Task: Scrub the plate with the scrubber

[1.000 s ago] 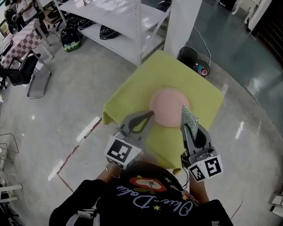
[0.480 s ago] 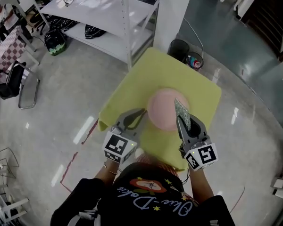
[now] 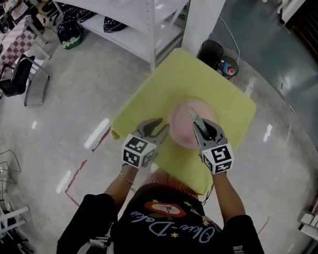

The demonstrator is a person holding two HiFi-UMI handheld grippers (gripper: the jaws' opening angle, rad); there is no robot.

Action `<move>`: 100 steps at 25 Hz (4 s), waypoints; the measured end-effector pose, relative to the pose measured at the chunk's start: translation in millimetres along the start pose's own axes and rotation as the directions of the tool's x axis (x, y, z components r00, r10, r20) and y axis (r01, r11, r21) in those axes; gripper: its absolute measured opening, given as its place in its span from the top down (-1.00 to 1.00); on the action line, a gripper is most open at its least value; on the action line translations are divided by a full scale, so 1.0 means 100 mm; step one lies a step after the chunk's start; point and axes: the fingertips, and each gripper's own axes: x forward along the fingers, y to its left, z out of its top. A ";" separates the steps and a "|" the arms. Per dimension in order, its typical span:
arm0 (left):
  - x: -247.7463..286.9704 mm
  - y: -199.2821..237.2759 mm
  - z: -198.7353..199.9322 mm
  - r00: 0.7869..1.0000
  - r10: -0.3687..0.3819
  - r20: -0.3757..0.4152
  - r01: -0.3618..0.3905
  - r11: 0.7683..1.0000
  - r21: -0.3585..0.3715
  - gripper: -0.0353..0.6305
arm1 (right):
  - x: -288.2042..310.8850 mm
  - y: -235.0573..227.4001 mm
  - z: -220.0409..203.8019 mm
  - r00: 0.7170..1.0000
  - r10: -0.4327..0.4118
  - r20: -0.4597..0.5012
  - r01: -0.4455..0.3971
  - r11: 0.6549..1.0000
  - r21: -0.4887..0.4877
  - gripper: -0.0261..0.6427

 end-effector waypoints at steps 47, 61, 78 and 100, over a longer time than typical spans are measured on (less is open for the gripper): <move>1.20 0.58 -1.42 0.946 0.025 -0.324 -0.182 0.866 -0.465 0.75 | 0.86 0.28 -1.87 0.704 0.305 -0.641 -0.641 0.662 -0.389 0.73; 1.11 0.63 -1.45 0.900 0.218 -0.378 -0.350 0.879 -0.325 0.80 | 0.37 0.69 -1.91 0.627 0.459 -0.629 -0.731 0.625 -0.273 0.72; 1.21 0.66 -1.41 0.872 0.228 -0.433 -0.337 0.922 -0.193 0.80 | 1.17 -0.58 -1.45 0.836 0.178 -0.519 -0.410 0.831 -0.375 0.73; 1.21 0.70 -1.42 0.856 0.283 -0.433 -0.397 0.896 -0.198 0.80 | 0.83 0.05 -1.89 0.720 0.269 -0.639 -0.597 0.710 -0.374 0.72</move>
